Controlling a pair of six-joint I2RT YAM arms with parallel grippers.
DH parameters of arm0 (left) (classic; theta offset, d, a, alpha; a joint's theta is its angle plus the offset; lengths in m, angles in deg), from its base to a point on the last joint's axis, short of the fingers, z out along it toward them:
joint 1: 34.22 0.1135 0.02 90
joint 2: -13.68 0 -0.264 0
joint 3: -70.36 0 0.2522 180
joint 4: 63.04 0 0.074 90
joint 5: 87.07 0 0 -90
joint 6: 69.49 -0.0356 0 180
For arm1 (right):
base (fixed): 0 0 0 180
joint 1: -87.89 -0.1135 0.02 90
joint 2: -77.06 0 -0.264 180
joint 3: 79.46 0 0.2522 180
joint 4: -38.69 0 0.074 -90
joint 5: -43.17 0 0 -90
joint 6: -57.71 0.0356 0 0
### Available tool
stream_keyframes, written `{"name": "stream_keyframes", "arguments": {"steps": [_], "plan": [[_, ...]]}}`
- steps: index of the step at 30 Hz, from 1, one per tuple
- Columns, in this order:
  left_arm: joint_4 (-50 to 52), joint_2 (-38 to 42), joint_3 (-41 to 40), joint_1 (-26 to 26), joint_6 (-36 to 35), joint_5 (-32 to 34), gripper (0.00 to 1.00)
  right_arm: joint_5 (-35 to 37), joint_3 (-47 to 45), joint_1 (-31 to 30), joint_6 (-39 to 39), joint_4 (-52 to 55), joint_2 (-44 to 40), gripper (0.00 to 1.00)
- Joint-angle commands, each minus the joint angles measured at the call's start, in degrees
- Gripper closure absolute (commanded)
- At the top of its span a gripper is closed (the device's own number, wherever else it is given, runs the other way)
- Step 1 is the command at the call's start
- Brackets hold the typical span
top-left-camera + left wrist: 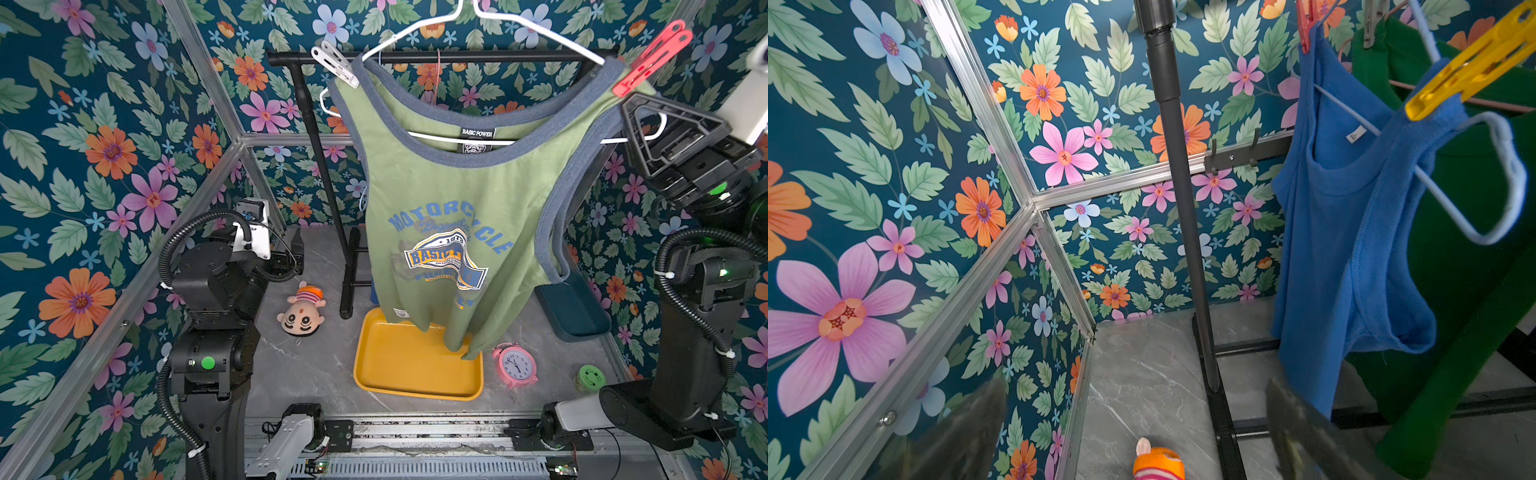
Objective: Remove the clothespins securing tank tops to the hanger
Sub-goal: Pick up the hanger from the clothesline.
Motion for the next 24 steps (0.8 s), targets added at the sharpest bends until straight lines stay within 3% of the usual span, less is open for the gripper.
{"name": "stream_keyframes", "arguments": {"steps": [1,13,19,24], "plan": [[-1.2,0.0,0.1,0.1,0.2,0.3,0.00,1.6,-3.1,-0.1,4.1,-7.0,-1.3,1.00],[-1.7,-0.9,0.3,0.2,0.9,-1.0,0.00,1.0,-7.3,-1.7,8.6,-12.9,-2.1,1.00],[-1.4,-0.6,-0.2,0.5,0.9,-0.6,0.00,0.3,-9.6,-8.6,2.8,-10.5,-1.6,1.00],[-1.4,1.4,-3.0,0.6,0.5,0.2,0.00,0.7,-10.0,-10.9,0.4,-10.0,-0.6,1.00]]}}
